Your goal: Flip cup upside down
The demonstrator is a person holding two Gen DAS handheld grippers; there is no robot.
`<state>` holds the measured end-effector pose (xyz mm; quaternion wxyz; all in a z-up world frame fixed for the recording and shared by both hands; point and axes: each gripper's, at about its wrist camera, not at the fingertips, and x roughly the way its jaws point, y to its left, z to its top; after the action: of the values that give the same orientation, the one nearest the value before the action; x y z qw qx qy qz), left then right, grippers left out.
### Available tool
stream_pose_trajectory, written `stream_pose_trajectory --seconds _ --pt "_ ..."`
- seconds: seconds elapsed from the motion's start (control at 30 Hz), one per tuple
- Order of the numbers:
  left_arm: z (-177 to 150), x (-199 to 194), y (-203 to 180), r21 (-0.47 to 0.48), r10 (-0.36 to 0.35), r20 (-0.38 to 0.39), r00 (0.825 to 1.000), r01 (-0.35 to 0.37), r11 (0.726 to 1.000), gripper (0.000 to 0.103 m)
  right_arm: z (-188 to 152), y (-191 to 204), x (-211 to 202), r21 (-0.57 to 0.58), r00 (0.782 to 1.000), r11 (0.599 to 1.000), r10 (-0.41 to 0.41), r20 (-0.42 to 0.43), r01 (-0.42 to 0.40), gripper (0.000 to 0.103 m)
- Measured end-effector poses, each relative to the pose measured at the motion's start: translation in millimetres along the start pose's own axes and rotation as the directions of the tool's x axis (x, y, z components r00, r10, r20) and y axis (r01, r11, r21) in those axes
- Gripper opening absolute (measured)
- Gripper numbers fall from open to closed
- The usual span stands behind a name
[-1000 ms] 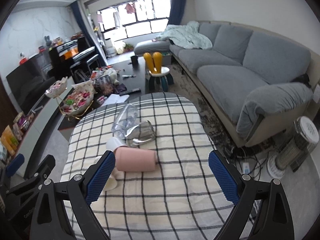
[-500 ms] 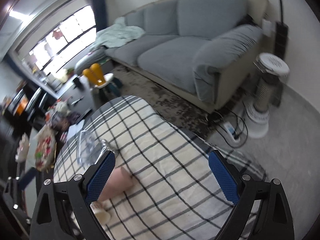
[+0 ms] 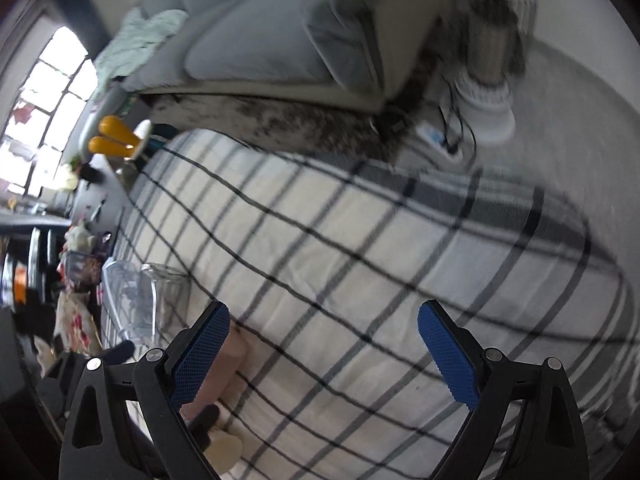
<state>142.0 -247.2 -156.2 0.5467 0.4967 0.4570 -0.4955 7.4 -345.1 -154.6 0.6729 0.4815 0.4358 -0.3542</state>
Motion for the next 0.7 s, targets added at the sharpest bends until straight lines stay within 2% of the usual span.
stream_pose_trajectory --seconds 0.17,0.23,0.57,0.7 --pt "6 29 5 0.077 -0.038 -0.120 0.992 0.047 0.996 0.080 2 1 15 0.044 0.999 0.999 -0.002 -0.040 0.004 0.095" --pt "7 40 6 0.089 -0.049 -0.154 0.987 0.063 0.994 0.078 4 0 18 0.053 0.999 0.999 -0.004 -0.044 0.007 0.095" --pt "9 80 5 0.144 0.011 -0.219 0.976 0.021 0.989 0.079 7 -11 35 0.107 0.996 0.994 -0.011 -0.091 0.021 0.095" --pt "4 102 5 0.136 0.026 -0.254 0.967 0.009 0.991 0.079 9 -11 33 0.107 0.997 0.994 -0.006 -0.072 0.014 0.095"
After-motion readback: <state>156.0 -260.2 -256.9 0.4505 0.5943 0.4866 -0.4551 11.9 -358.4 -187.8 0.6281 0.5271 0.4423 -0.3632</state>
